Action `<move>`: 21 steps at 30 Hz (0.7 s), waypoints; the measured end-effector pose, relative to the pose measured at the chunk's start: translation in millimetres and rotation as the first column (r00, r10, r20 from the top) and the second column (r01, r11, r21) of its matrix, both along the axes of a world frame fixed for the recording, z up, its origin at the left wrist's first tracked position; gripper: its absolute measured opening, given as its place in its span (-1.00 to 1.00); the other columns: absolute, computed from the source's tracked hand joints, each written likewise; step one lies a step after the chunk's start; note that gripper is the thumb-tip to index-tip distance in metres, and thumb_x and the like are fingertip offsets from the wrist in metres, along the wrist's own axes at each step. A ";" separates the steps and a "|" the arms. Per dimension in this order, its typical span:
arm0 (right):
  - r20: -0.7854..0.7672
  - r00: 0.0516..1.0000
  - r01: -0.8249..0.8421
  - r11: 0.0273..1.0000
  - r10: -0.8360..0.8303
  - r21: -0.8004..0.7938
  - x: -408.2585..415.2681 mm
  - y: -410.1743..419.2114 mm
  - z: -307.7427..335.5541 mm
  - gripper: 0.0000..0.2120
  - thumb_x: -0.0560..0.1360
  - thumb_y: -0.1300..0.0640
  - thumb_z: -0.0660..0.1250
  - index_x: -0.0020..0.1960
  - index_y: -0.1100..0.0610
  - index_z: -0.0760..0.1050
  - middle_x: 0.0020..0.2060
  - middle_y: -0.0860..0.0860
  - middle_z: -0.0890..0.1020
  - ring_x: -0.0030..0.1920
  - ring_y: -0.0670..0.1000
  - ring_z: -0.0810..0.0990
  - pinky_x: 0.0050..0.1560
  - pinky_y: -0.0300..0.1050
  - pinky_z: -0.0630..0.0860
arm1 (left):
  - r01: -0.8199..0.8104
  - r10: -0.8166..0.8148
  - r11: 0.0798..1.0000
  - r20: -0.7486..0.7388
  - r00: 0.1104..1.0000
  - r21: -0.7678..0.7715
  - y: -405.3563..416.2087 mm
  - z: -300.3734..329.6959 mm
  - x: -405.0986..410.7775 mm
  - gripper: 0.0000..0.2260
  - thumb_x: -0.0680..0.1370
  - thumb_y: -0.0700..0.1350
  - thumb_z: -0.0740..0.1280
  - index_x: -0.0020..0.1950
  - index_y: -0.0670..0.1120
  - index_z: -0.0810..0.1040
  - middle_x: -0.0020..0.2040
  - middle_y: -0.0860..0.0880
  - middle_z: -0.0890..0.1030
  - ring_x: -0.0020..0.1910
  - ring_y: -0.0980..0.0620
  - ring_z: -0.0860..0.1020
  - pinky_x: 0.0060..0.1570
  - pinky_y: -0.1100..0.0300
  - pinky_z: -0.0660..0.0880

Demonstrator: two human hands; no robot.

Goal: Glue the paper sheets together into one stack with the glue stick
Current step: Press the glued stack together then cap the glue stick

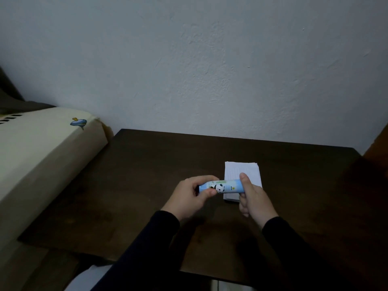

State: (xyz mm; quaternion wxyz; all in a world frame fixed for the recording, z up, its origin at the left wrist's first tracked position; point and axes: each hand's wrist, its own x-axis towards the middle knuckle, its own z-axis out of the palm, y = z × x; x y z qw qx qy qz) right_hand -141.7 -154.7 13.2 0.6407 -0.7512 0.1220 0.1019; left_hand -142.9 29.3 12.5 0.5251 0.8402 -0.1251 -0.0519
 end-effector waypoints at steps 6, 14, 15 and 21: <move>-0.018 0.999 -0.033 0.998 0.032 -0.049 -1.0 -6.0 3.6 -0.54 0.58 -0.25 0.06 -0.17 0.10 0.45 -0.47 -0.02 0.34 -0.49 -0.08 0.30 -0.43 -0.24 0.28 | 0.044 -0.044 0.999 -0.031 0.999 -0.014 0.2 -5.0 0.1 -0.81 0.58 -0.01 0.31 0.18 0.16 0.56 0.08 0.19 0.59 0.06 0.27 0.52 0.05 0.31 0.48; 0.257 0.952 -0.078 0.944 0.166 -0.322 -5.2 -13.3 1.3 -0.70 0.63 -0.12 0.02 -0.07 -0.02 0.45 -0.20 -0.07 0.51 -0.18 -0.14 0.49 -0.21 -0.30 0.40 | 0.039 -0.050 0.994 -0.113 0.992 -0.102 1.0 -3.6 1.1 -0.79 0.61 0.00 0.25 0.14 0.00 0.63 -0.28 0.25 0.59 -0.29 0.28 0.47 -0.31 0.46 0.33; 0.249 0.956 -0.073 0.946 0.157 -0.316 -4.2 -12.9 1.4 -0.69 0.63 -0.12 0.03 -0.08 -0.02 0.46 -0.25 -0.08 0.49 -0.24 -0.15 0.46 -0.26 -0.33 0.35 | 0.043 -0.051 0.996 -0.104 0.993 -0.081 0.8 -3.3 1.8 -0.79 0.60 0.01 0.26 0.15 0.02 0.63 -0.22 0.23 0.61 -0.25 0.27 0.49 -0.27 0.45 0.35; 0.109 0.994 -0.007 0.981 0.029 -0.196 6.6 -14.1 0.2 -0.62 0.63 -0.13 0.08 -0.01 0.13 0.51 -0.31 -0.04 0.47 -0.31 -0.11 0.44 -0.32 -0.29 0.33 | 0.009 -0.009 1.000 0.001 1.000 0.023 -7.8 -1.4 -0.2 -0.78 0.56 -0.05 0.34 0.20 0.13 0.58 0.07 0.19 0.61 0.04 0.29 0.52 -0.01 0.42 0.42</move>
